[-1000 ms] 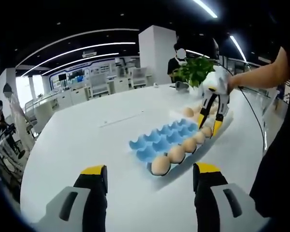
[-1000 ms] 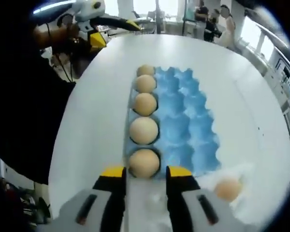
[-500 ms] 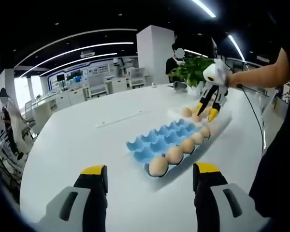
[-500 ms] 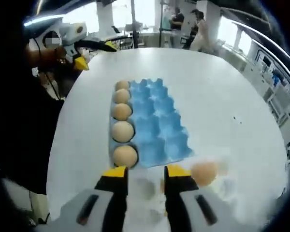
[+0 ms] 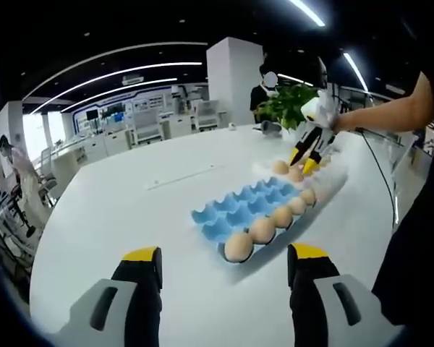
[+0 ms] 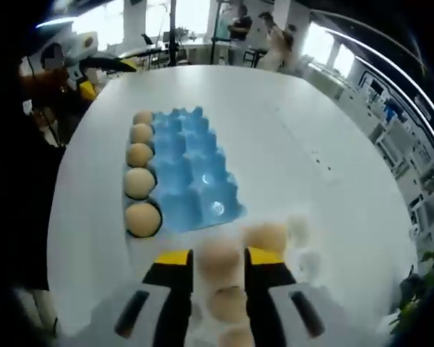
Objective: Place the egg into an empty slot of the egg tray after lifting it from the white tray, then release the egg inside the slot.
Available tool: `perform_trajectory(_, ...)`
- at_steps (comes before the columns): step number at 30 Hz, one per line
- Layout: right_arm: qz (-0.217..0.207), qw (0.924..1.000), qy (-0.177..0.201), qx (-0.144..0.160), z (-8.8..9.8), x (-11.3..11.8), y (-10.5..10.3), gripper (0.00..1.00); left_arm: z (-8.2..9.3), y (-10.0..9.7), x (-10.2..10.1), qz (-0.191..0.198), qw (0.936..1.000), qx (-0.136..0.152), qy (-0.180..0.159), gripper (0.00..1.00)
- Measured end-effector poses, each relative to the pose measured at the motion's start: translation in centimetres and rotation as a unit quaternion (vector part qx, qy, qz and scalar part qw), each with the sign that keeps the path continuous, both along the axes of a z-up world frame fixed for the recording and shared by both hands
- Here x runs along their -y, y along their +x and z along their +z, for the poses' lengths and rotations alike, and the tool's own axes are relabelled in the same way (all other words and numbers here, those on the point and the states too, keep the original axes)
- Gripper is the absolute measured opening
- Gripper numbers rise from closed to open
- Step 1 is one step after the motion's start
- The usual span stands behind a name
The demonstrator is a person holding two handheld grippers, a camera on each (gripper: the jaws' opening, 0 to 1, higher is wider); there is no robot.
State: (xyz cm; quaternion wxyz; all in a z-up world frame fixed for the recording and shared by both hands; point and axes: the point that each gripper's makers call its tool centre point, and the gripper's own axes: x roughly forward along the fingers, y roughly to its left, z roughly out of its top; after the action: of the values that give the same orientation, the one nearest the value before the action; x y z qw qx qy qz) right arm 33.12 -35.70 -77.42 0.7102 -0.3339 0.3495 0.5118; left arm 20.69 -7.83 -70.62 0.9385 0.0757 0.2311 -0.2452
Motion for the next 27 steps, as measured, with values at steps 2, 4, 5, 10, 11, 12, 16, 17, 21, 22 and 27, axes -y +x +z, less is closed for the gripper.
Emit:
perform_trajectory(2, -0.002, 1.0, -0.002, -0.002, -0.2, 0.1, 0.2, 0.27, -0.1, 0.0, 0.1, -0.001, 1.0, -0.002, -0.001, 0.71)
perform_trajectory(4, -0.004, 0.9999, -0.007, -0.006, -0.5, 0.2, 0.3, 0.28, -0.1, -0.1, 0.1, -0.002, 1.0, -0.002, -0.001, 0.71)
perform_trajectory(5, 0.0, 0.9999, -0.007, -0.01, -0.6, 0.0, 0.2, 0.27, 0.0, -0.1, 0.1, -0.002, 1.0, -0.002, -0.002, 0.71)
perform_trajectory(10, 0.006, 0.9991, -0.03, -0.029, -1.6, 0.0, -0.1, 0.26, 0.0, 0.0, 0.0, 0.0, 1.0, -0.002, -0.002, 0.71)
perform_trajectory(11, 0.008, 0.9988, -0.036, -0.032, -1.7, 0.0, -0.1, 0.26, 0.0, 0.0, 0.0, 0.0, 1.0, -0.002, -0.002, 0.71)
perform_trajectory(12, 0.013, 0.9983, -0.043, -0.037, -1.7, 0.0, -0.1, 0.26, 0.0, 0.0, -0.1, 0.0, 1.0, -0.002, -0.002, 0.71)
perform_trajectory(16, 0.02, 0.995, -0.069, -0.069, -2.2, 0.1, -0.1, 0.27, -0.2, 0.0, 0.0, -0.002, 1.0, -0.004, -0.002, 0.7)
perform_trajectory(17, 0.023, 0.993, -0.083, -0.081, -2.3, 0.1, -0.1, 0.27, -0.2, 0.0, 0.1, -0.002, 1.0, -0.004, -0.002, 0.7)
perform_trajectory(21, 0.054, 0.985, -0.134, -0.093, -2.7, -0.1, -0.2, 0.27, -0.2, 0.3, 0.4, -0.004, 1.0, -0.004, -0.005, 0.7)
perform_trajectory(22, 0.054, 0.9843, -0.136, -0.099, -2.8, -0.2, -0.2, 0.28, -0.2, 0.4, 0.5, -0.004, 1.0, -0.003, -0.006, 0.7)
perform_trajectory(27, 0.03, 0.9862, -0.121, -0.109, -2.7, 0.0, -0.1, 0.26, -0.2, 0.9, 0.9, -0.008, 0.9999, 0.0, -0.01, 0.7)
